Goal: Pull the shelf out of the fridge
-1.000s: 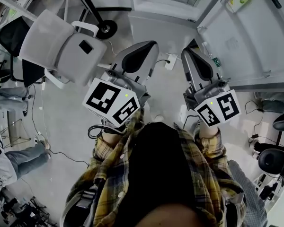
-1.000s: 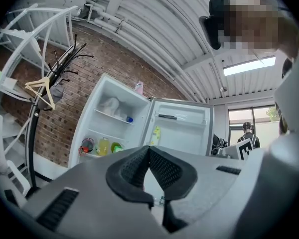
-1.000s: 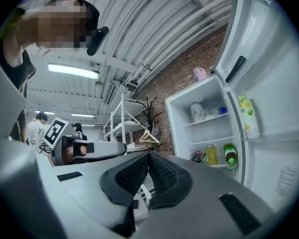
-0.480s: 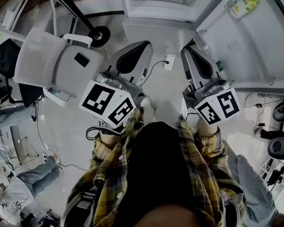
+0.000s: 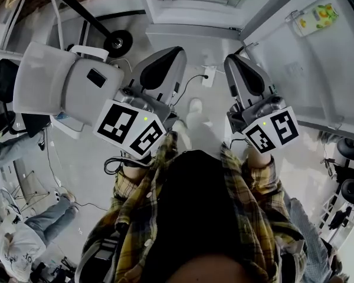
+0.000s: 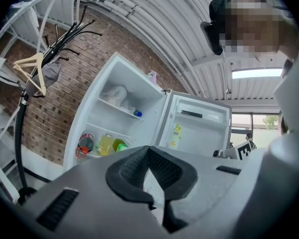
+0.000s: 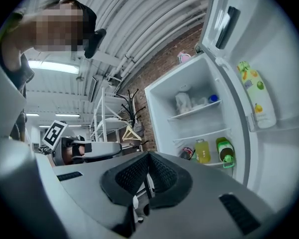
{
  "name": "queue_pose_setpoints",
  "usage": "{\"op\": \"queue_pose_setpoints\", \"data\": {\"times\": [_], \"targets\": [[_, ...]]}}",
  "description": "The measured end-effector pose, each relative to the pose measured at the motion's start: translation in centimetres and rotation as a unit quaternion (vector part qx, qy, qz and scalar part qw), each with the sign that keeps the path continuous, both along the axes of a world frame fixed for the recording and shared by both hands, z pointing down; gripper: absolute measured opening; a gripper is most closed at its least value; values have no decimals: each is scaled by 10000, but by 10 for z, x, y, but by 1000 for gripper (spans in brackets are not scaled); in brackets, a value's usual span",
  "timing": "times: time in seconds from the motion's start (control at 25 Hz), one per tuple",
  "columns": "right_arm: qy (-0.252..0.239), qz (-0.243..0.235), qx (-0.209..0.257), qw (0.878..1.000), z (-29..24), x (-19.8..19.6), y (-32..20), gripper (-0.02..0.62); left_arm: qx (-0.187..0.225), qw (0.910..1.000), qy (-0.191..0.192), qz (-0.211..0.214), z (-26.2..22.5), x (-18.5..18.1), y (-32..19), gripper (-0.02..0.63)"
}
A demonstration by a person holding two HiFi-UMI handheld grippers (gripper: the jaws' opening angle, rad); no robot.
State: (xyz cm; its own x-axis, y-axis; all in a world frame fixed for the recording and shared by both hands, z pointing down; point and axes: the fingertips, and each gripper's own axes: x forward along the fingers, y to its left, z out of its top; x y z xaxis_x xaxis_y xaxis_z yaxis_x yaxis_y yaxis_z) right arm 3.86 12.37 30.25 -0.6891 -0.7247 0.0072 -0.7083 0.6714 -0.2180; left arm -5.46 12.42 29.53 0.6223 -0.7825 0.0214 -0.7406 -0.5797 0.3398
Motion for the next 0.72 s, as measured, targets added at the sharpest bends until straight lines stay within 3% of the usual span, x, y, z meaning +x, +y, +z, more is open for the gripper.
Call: {"op": "queue_pose_setpoints", "data": {"times": [0.44, 0.72], "targets": [[-104, -435, 150, 9989, -11, 24, -96, 18, 284, 9986, 48, -445, -19, 24, -93, 3], [-185, -682, -32, 9975, -5, 25, -128, 18, 127, 9977, 71, -669, -18, 28, -123, 3]]}}
